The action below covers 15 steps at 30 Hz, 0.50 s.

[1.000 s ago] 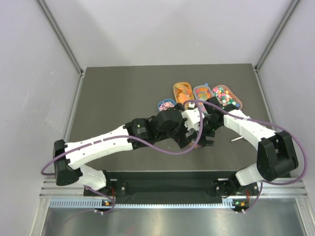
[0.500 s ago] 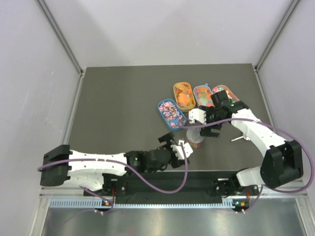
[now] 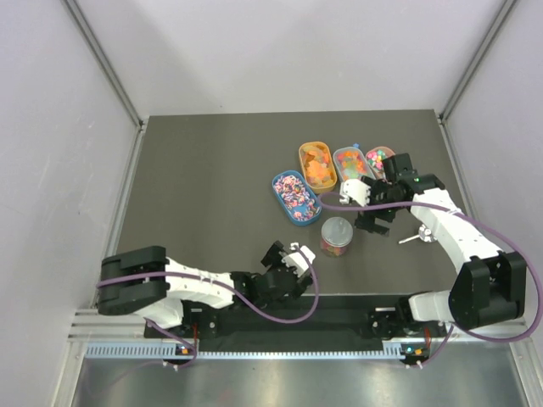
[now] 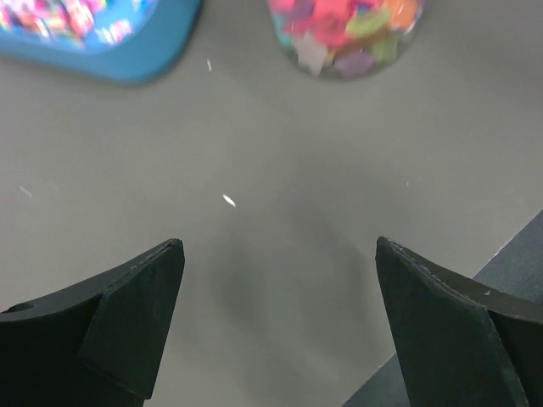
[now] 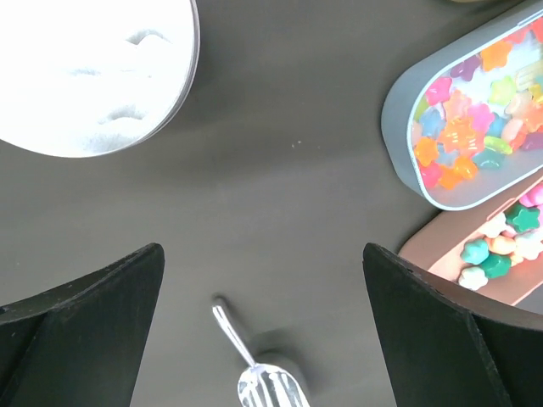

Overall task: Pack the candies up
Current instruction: Screw the bottle lid onto the packing bottle.

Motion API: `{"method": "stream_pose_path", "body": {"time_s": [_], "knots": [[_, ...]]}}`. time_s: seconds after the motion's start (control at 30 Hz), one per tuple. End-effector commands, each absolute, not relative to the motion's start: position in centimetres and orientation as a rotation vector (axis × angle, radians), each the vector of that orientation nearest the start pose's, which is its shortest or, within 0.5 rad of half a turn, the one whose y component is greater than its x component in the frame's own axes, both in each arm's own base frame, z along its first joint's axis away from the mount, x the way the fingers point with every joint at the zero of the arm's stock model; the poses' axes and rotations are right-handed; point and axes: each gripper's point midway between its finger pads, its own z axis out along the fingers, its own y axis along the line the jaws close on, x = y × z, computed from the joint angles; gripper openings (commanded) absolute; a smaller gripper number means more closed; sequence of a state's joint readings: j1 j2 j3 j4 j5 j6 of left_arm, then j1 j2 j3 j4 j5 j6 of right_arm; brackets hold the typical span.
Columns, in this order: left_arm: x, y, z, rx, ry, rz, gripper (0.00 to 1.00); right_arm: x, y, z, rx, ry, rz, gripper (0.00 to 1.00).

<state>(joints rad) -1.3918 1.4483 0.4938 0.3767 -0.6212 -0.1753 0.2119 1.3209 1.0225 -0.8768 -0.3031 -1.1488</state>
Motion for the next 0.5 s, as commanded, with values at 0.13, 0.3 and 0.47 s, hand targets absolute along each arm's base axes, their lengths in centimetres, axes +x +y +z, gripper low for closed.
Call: {"method": "stream_pose_path", "body": {"time_s": [0.13,0.3,0.47], "knots": [[14.2,-32.4,1.4,0.679,2.050,-0.437,0.99,28.7,8.2,12.4,-1.635,1.968,0.175,1.00],[13.2,-32.4,-3.2,0.710,2.104,-0.399,0.99,28.2,8.3,11.6,-1.602,1.976,0.220,1.00],[12.2,-35.7,-6.3,0.798,2.119,-0.313,0.98,27.6,8.4,10.5,-1.593,1.981,0.256,1.00]]}}
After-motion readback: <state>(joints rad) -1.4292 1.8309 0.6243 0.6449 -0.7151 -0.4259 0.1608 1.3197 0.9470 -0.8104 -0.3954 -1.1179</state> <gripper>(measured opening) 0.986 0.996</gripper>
